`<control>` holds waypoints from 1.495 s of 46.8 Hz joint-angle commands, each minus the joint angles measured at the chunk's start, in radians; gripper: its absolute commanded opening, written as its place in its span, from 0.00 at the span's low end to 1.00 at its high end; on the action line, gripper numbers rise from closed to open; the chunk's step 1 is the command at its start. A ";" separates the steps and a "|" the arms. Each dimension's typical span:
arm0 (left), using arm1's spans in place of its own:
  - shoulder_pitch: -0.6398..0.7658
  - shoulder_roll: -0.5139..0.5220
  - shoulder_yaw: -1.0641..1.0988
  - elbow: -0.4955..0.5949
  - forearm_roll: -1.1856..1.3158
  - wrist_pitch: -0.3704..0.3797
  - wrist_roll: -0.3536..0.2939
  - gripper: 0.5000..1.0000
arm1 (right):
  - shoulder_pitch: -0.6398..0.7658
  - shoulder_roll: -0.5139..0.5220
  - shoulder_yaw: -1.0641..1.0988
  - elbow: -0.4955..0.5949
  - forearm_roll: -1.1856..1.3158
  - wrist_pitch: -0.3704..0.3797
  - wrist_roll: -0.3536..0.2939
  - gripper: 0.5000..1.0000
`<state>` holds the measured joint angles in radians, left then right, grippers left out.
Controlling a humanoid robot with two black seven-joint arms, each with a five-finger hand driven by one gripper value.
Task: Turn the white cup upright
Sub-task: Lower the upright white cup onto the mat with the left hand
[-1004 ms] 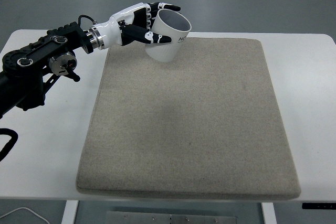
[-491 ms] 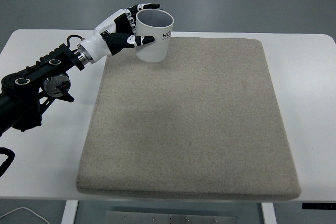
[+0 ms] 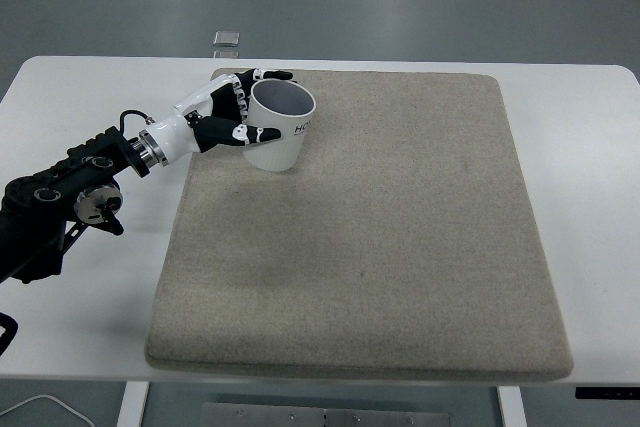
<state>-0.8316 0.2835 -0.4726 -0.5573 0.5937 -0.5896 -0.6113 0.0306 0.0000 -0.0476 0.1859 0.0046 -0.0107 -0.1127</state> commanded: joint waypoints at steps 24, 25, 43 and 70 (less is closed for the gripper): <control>0.009 -0.049 -0.008 0.077 0.031 0.019 0.000 0.00 | 0.000 0.000 0.000 0.000 0.000 0.000 -0.001 0.86; 0.008 -0.053 -0.011 0.079 0.031 0.019 0.000 0.00 | 0.000 0.000 0.000 0.000 0.000 0.000 -0.001 0.86; -0.001 -0.096 -0.012 0.077 0.031 0.062 0.000 0.00 | 0.000 0.000 0.000 0.000 0.000 0.000 -0.001 0.86; 0.006 -0.099 -0.026 0.076 0.018 0.073 0.000 0.93 | 0.000 0.000 0.000 0.000 0.000 0.000 0.001 0.86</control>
<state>-0.8253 0.1840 -0.4976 -0.4802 0.6133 -0.5168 -0.6108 0.0307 0.0000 -0.0476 0.1856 0.0046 -0.0107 -0.1122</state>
